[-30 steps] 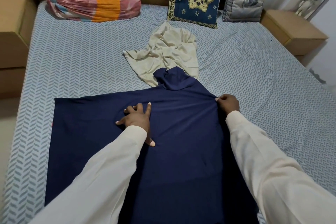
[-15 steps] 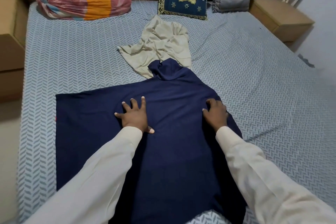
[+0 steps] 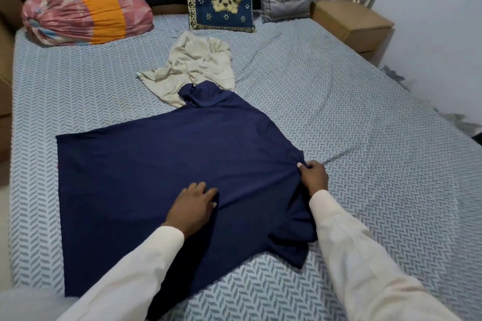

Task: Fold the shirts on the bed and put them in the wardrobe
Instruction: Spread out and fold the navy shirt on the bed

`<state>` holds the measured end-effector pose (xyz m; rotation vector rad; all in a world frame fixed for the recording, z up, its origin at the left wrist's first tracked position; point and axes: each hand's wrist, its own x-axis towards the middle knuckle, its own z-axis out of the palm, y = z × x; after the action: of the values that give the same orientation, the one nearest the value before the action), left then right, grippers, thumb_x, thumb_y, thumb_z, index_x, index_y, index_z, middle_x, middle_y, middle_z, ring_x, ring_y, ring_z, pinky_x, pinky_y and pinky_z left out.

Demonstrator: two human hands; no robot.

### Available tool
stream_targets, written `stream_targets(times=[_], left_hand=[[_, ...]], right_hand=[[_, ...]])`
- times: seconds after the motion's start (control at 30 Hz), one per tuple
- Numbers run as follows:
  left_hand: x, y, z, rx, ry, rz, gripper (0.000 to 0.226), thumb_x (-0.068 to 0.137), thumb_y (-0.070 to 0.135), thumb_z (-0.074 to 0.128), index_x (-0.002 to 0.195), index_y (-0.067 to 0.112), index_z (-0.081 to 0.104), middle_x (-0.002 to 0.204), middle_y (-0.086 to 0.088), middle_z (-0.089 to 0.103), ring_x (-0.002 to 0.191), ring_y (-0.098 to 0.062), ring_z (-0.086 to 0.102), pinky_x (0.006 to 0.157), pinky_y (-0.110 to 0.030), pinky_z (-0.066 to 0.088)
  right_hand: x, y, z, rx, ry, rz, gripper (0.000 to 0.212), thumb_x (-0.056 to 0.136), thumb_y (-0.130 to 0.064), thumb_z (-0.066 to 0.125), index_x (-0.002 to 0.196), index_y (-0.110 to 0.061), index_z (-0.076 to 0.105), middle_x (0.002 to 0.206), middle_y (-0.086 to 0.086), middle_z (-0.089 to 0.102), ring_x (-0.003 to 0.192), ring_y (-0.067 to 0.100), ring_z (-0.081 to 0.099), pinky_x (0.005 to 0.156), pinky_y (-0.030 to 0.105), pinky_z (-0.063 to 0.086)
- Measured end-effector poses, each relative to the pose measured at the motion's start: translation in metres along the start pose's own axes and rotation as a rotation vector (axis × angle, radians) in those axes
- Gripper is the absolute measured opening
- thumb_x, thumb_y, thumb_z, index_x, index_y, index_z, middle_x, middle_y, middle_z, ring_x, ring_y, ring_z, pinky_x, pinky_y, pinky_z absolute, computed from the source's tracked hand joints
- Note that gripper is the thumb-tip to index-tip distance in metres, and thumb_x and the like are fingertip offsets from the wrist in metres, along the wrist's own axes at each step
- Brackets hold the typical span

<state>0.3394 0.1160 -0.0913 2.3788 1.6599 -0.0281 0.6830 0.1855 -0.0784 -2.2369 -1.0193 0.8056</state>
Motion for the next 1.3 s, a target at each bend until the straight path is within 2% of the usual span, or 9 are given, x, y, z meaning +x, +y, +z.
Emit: stream_targets(times=[0.17, 0.3, 0.6, 0.77, 0.87, 0.93, 1.07, 1.2, 1.3], left_hand=[[-0.035, 0.015, 0.003, -0.122, -0.103, 0.036, 0.05, 0.098, 0.048, 0.046, 0.145, 0.033, 0.037, 0.122, 0.003, 0.047, 0.114, -0.021, 0.05, 0.083, -0.036, 0.05], [-0.06, 0.023, 0.007, -0.117, -0.152, 0.058, 0.059, 0.095, 0.051, 0.049, 0.149, 0.036, 0.031, 0.127, 0.004, 0.044, 0.12, -0.021, 0.05, 0.088, -0.037, 0.05], [-0.111, 0.025, 0.009, -0.105, -0.223, 0.069, 0.082, 0.08, 0.068, 0.056, 0.148, 0.038, 0.021, 0.125, 0.007, 0.043, 0.119, -0.02, 0.051, 0.087, -0.037, 0.05], [-0.134, 0.026, 0.003, -0.057, -0.275, 0.06, 0.091, 0.075, 0.065, 0.064, 0.149, 0.037, 0.02, 0.13, 0.006, 0.04, 0.119, -0.02, 0.05, 0.087, -0.034, 0.05], [-0.147, 0.023, 0.001, -0.024, -0.279, 0.049, 0.086, 0.074, 0.062, 0.063, 0.146, 0.037, 0.023, 0.127, 0.006, 0.041, 0.115, -0.02, 0.051, 0.084, -0.033, 0.049], [-0.152, 0.022, 0.0, -0.004, -0.292, 0.04, 0.075, 0.076, 0.058, 0.063, 0.139, 0.035, 0.03, 0.122, 0.005, 0.044, 0.11, -0.02, 0.054, 0.08, -0.034, 0.049], [-0.157, 0.028, -0.003, 0.094, -0.345, 0.048, 0.049, 0.082, 0.023, 0.057, 0.126, 0.025, 0.036, 0.116, 0.0, 0.052, 0.099, -0.024, 0.057, 0.072, -0.038, 0.051], [-0.158, 0.024, -0.002, 0.094, -0.407, 0.015, 0.044, 0.085, 0.012, 0.05, 0.126, 0.022, 0.043, 0.118, -0.002, 0.052, 0.098, -0.025, 0.06, 0.075, -0.037, 0.051], [-0.156, 0.02, -0.005, 0.036, -0.399, 0.008, 0.023, 0.085, 0.017, 0.05, 0.107, 0.024, 0.052, 0.11, 0.003, 0.053, 0.094, -0.02, 0.057, 0.074, -0.031, 0.045]], right_hand=[[-0.023, 0.008, -0.016, 0.102, -0.302, 0.137, 0.033, 0.079, -0.043, 0.077, 0.083, -0.013, 0.065, 0.082, 0.004, 0.068, 0.078, 0.022, 0.064, 0.072, 0.033, 0.055], [-0.041, 0.03, -0.03, -0.007, -0.46, 0.075, 0.033, 0.084, -0.021, 0.079, 0.069, -0.017, 0.05, 0.062, 0.005, 0.051, 0.051, 0.016, 0.045, 0.049, 0.024, 0.033], [-0.054, 0.043, -0.048, -0.103, -0.464, 0.061, 0.038, 0.071, -0.022, 0.09, 0.093, -0.006, 0.064, 0.079, 0.009, 0.068, 0.067, 0.023, 0.062, 0.055, 0.028, 0.047], [-0.05, 0.044, -0.057, 0.07, -0.343, 0.162, 0.02, 0.088, -0.023, 0.074, 0.095, -0.011, 0.059, 0.096, 0.011, 0.06, 0.068, 0.018, 0.053, 0.059, 0.03, 0.047], [-0.065, 0.05, -0.059, -0.045, -0.5, 0.261, 0.039, 0.074, -0.038, 0.086, 0.098, -0.014, 0.066, 0.078, 0.001, 0.06, 0.064, 0.015, 0.05, 0.048, 0.023, 0.041], [-0.069, 0.053, -0.061, -0.168, -0.545, 0.239, 0.029, 0.073, -0.023, 0.086, 0.093, -0.012, 0.067, 0.074, 0.005, 0.058, 0.061, 0.018, 0.051, 0.049, 0.024, 0.043], [-0.064, 0.065, -0.06, -0.165, -0.352, 0.202, 0.013, 0.076, -0.001, 0.067, 0.088, -0.003, 0.063, 0.07, 0.013, 0.054, 0.061, 0.023, 0.05, 0.058, 0.031, 0.043], [-0.049, 0.072, -0.054, -0.245, -0.179, 0.137, 0.046, 0.056, -0.025, 0.066, 0.097, -0.003, 0.063, 0.074, 0.017, 0.059, 0.061, 0.026, 0.055, 0.058, 0.032, 0.045], [-0.042, 0.055, -0.049, -0.25, 0.004, -0.001, 0.022, 0.078, -0.02, 0.055, 0.093, -0.007, 0.065, 0.098, 0.02, 0.067, 0.094, 0.038, 0.064, 0.08, 0.034, 0.046]])
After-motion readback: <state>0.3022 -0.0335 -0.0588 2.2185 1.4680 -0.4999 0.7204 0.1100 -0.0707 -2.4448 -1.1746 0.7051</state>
